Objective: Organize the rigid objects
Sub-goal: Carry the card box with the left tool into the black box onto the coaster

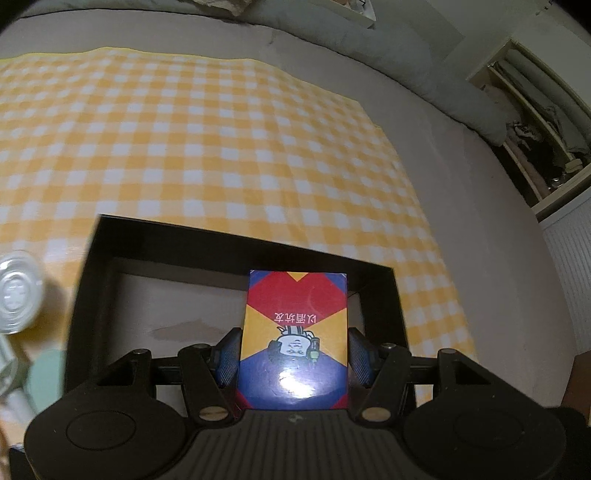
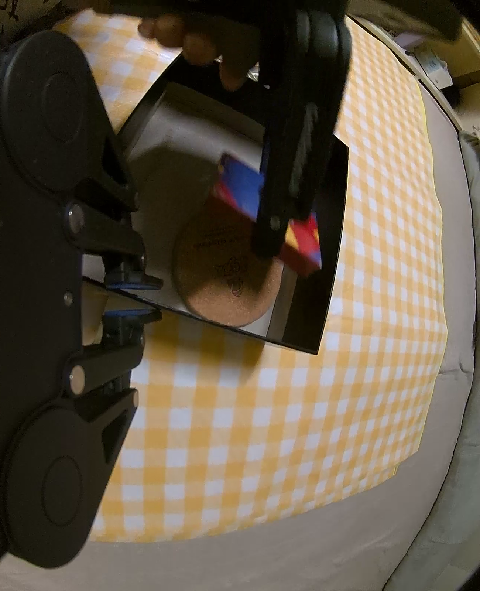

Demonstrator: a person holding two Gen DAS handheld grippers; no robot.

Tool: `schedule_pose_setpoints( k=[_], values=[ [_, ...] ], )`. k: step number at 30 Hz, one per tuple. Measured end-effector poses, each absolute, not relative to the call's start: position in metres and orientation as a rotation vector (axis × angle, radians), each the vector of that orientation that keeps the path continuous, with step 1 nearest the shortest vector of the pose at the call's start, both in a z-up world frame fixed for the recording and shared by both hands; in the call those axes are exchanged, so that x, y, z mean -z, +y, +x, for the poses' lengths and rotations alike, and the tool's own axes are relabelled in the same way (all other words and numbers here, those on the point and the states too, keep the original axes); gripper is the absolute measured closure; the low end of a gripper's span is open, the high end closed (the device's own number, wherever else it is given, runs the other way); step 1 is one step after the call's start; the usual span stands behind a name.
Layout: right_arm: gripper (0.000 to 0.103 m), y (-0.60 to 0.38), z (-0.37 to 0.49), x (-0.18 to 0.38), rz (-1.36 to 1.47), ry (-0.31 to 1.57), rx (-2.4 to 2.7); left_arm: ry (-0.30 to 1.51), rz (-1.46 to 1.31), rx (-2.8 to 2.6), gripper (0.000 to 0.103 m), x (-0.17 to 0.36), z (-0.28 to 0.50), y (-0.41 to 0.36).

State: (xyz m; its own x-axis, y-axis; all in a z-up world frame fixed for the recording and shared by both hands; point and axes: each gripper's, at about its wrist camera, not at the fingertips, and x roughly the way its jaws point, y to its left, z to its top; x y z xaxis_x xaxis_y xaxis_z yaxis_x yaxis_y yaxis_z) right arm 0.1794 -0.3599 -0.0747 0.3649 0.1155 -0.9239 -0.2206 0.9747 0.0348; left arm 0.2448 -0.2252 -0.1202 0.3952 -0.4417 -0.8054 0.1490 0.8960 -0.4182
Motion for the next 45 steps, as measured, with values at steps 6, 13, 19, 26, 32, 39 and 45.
schedule_pose_setpoints(
  k=[6,13,19,26,32,39,45],
  values=[
    [0.091,-0.361,0.176,0.074,-0.087,1.175,-0.229,1.107,-0.333,0.396,0.040,0.133,0.253,-0.242],
    [0.091,-0.365,0.178,0.075,-0.074,1.174,-0.237,1.080,-0.327,0.431,0.022,0.136,0.255,-0.247],
    [0.091,-0.361,0.178,0.076,-0.079,1.177,-0.226,1.086,-0.289,0.438,0.014,0.130,0.256,-0.243],
    [0.092,-0.362,0.178,0.076,-0.060,1.177,-0.212,1.079,-0.225,0.459,0.007,0.117,0.241,-0.235],
    [0.093,-0.358,0.176,0.076,-0.068,1.167,-0.185,1.057,-0.179,0.464,0.004,0.101,0.225,-0.220],
    [0.093,-0.359,0.174,0.076,-0.040,1.157,-0.158,1.018,-0.137,0.480,0.002,0.080,0.204,-0.197],
    [0.094,-0.362,0.175,0.075,-0.026,1.157,-0.140,1.007,-0.103,0.484,0.002,0.070,0.187,-0.174]
  ],
)
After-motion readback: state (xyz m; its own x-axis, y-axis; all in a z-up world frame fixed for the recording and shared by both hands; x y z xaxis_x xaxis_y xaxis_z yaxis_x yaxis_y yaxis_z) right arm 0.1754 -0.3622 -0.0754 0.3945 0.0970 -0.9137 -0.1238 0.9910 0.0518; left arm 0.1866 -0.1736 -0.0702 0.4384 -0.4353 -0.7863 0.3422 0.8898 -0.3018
